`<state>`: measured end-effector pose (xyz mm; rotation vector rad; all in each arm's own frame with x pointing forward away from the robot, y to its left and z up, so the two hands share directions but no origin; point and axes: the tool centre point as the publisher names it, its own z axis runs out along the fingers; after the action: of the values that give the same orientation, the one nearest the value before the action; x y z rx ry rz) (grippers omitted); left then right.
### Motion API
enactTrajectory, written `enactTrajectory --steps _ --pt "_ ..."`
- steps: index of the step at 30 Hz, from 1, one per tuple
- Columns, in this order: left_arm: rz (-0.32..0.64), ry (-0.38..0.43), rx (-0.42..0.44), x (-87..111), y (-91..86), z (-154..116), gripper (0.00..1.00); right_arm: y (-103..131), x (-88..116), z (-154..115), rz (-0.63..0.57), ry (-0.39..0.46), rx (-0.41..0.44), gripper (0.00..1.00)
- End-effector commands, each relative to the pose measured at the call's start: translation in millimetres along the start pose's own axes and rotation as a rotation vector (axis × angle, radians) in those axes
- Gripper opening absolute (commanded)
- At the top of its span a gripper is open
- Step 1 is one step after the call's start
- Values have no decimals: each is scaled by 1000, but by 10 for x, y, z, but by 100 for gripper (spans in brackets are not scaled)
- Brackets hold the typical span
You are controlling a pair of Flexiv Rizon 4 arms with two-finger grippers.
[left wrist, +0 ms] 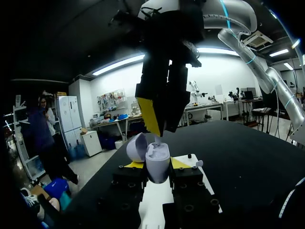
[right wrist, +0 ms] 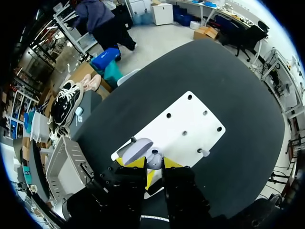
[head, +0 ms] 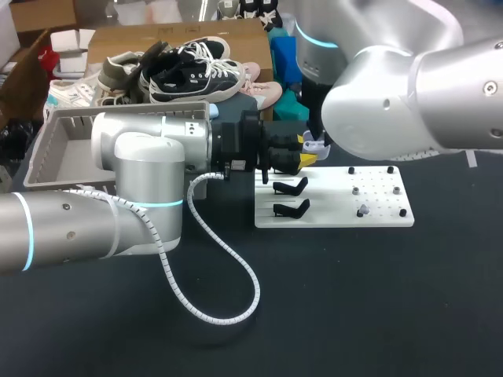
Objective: Pick up each earbud case from the left stands, insert the matching earbuds, close the lid, and place the case in the box.
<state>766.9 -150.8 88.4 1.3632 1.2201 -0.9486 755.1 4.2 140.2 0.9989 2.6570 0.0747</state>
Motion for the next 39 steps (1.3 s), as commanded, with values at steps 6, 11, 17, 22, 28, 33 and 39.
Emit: enactTrajectory --steps 6,11,17,22,28,33,39 --pt "1 -2 -3 1 -5 -2 0 14 -21 17 0 -1 5 0" --pt "1 -2 -3 1 -5 -2 0 26 -28 21 -4 -3 7 0" --pt "1 -2 -3 1 -5 -2 0 50 -15 45 -7 1 9 0" --pt "1 -2 -3 1 -5 -2 0 53 -1 81 -9 8 11 0" --pt "1 -2 -3 1 -5 -2 0 33 32 115 -1 23 12 0" --pt "1 -2 -3 1 -5 -2 0 22 37 111 1 24 2 36" --pt "1 -2 -3 1 -5 -2 0 -44 76 15 7 26 -25 37"
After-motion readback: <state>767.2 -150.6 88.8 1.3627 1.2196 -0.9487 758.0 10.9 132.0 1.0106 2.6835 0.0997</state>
